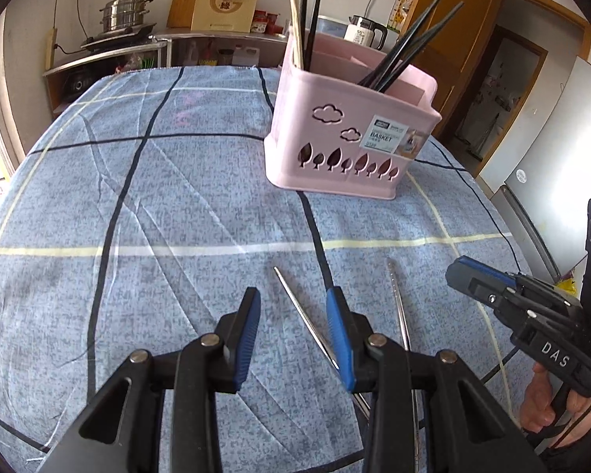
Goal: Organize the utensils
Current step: 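Move both tools back toward the metal chopsticks on the table, then close the right tool on a metal chopstick while the left tool grasps the other metal chopstick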
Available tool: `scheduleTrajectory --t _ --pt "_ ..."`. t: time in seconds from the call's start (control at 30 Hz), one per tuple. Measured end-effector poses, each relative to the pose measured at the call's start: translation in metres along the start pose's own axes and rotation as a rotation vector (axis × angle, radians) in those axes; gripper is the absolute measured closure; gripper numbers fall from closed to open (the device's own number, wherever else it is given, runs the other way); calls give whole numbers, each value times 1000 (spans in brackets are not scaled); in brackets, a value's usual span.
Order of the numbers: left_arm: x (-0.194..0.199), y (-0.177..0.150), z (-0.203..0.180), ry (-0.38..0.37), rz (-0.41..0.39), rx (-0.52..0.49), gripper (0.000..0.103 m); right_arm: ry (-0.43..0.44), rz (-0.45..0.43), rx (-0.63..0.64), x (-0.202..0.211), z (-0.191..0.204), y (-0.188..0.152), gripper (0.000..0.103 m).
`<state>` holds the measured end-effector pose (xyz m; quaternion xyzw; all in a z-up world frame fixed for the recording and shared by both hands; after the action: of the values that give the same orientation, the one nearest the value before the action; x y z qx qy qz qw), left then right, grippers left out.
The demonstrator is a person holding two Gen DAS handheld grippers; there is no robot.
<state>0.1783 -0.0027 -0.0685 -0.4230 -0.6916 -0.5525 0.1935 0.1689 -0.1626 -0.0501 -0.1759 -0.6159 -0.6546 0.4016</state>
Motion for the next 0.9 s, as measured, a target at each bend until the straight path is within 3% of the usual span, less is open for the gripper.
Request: scheduleTrajectory --t 0.3,0.33,0.47,0.73,0.9 --pt "-25 -7 -2 17 47 -1 67 -7 88 9 -33 8 -12 89" --pt "-26 -8 -3 22 43 -7 68 -12 97 12 -35 8 -13 89" --pt "-30 -7 -3 57 38 -61 89 -28 101 45 -38 12 -15 89" --pt "-26 -5 4 30 47 -135 94 -38 116 147 -35 14 -16 94" --pt "-20 -6 17 67 50 -152 95 -35 126 187 -31 2 -17 94"
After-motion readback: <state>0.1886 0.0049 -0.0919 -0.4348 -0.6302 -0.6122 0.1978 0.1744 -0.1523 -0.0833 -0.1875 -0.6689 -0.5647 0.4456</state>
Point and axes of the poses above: each gripper's, at about its wrist camera, not at the fingertips, and x roughly against the way its jaws point, z to its left, y to its top, the point moved 5 cm from there along -x, roughly the way its jaws point, and after that the axes turned 6 degrees about -y, right-handed, at the moved point
